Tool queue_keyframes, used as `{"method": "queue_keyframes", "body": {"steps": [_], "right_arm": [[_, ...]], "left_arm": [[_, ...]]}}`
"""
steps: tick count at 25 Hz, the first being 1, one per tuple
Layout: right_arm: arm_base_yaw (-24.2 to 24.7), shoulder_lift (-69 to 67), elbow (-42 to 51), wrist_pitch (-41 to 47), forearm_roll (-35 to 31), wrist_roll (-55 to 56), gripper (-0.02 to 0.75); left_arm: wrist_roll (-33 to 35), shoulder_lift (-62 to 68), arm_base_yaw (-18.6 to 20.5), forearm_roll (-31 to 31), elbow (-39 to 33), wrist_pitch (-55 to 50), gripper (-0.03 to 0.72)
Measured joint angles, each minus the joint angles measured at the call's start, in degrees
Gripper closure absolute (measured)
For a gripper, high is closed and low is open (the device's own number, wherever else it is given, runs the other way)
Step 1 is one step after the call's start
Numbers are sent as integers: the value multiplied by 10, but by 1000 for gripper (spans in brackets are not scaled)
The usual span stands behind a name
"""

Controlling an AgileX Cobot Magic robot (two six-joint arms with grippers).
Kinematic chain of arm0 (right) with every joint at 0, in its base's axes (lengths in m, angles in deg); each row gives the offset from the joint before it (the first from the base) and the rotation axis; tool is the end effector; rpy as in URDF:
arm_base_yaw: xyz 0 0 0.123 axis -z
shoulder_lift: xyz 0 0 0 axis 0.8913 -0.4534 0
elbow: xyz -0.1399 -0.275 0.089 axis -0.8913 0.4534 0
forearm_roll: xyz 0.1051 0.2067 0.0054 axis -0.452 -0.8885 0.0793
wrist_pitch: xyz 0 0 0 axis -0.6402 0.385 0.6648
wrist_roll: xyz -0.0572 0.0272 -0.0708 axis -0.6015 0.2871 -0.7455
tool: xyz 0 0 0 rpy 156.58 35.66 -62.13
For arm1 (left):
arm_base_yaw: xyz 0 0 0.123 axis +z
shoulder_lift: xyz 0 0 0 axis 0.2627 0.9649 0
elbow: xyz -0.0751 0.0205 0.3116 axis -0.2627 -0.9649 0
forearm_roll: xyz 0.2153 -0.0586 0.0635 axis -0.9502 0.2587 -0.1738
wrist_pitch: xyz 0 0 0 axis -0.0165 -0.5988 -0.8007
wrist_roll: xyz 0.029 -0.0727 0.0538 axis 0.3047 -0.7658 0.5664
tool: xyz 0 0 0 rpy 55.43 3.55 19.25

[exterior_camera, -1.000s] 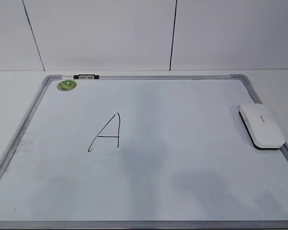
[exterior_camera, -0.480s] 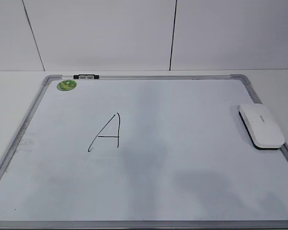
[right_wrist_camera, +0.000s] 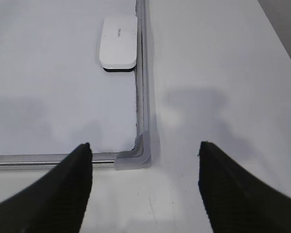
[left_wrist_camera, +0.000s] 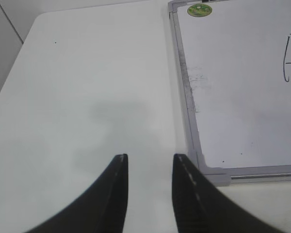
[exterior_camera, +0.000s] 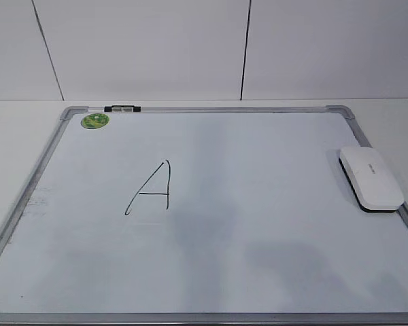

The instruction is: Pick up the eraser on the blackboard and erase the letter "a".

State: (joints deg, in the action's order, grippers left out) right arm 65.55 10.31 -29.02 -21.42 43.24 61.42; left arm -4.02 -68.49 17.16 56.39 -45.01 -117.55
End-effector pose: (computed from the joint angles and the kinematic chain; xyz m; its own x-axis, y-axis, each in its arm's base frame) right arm -0.0625 0.0007 0.2570 -0.5233 -0.0516 -0.8506 0.0242 0.9969 -0.0754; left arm -0.0567 -0.0048 0.2646 -0.4975 0.0611 -0.8653 0.0321 0.9981 0.0520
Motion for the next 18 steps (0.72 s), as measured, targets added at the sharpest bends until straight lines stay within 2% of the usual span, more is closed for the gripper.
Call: {"method": "queue_keyframes", "body": {"steps": [18], "right_arm": [[0, 0, 0, 0, 0, 1, 216]], "left_arm": [[0, 0, 0, 0, 0, 0, 453]]}}
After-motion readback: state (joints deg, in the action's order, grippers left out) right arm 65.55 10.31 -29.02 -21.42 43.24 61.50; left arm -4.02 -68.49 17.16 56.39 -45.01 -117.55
